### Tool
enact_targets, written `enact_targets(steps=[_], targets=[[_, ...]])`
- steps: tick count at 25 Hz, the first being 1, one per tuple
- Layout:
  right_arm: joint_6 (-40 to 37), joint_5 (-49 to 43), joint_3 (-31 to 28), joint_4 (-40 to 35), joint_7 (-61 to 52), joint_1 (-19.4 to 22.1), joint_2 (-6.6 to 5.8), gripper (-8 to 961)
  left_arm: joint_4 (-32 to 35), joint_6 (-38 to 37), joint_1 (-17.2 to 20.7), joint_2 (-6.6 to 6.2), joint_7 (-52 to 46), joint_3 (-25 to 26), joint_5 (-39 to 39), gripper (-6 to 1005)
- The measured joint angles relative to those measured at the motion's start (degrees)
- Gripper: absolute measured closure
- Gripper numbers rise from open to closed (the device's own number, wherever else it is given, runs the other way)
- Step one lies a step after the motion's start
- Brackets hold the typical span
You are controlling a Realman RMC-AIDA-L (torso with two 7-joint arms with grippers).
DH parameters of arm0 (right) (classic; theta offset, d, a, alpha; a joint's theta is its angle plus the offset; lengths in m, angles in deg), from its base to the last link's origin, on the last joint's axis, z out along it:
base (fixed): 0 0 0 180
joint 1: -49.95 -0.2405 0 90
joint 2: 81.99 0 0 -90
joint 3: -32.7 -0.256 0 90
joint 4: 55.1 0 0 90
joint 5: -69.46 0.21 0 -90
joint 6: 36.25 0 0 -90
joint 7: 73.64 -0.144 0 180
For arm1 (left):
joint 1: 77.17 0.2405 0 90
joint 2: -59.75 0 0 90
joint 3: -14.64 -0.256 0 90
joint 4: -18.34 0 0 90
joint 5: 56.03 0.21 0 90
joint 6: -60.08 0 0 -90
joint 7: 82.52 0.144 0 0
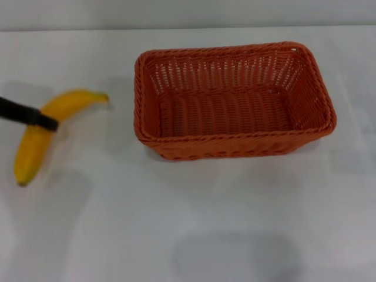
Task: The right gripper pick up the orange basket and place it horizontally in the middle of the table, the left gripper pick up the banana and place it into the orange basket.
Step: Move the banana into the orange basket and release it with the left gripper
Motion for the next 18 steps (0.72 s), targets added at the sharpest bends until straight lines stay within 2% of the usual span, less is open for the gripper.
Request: enact_targets(steps=[2,3,4,7,9,12,15,18], targets=[[-0.01,0.00,0.00,-0.01,0.00,0.00,-0.05,207,-5.89,0.84,0.60,0.01,0.83,-0.03,-9.18,490],[-0.01,0.00,-0.01,-0.02,0.00,-0.01,-0.06,207,-5.89,0.84,0.60,0.01,0.83,-0.03,-9.18,490],[-0.01,0.00,0.00,-0.03,0.00,-0.02,-0.07,207,-7.51,0.78,0.65,-0.07,1.30,-0.03,-12.74,490],[-0.06,0.00,0.00,-0.04,0.00,-0.05,-0.07,207,-11.03,-2.17,-0.03,-1.28,4.73,-0.09,-24.71,490],[-0.10,0.01,0.00,-0.04,0.00,-0.11,-0.05,207,-11.65,-5.65,-1.35,-2.32,7.31,-0.11,-30.95,489],[-0.16,0.01,0.00,-0.02,0.00,-0.15,0.05,207,-11.43,-10.40,-5.32,-3.28,11.02,-0.13,-33.98,489],[-0.19,0.01,0.00,0.35,0.00,-0.15,0.09,207,-10.87,-12.06,-10.72,-2.33,15.02,-0.15,-31.71,489],[-0.19,0.01,0.00,0.57,0.00,-0.15,0.18,207,-7.09,-11.75,-16.48,-0.29,18.48,-0.17,-25.37,489]])
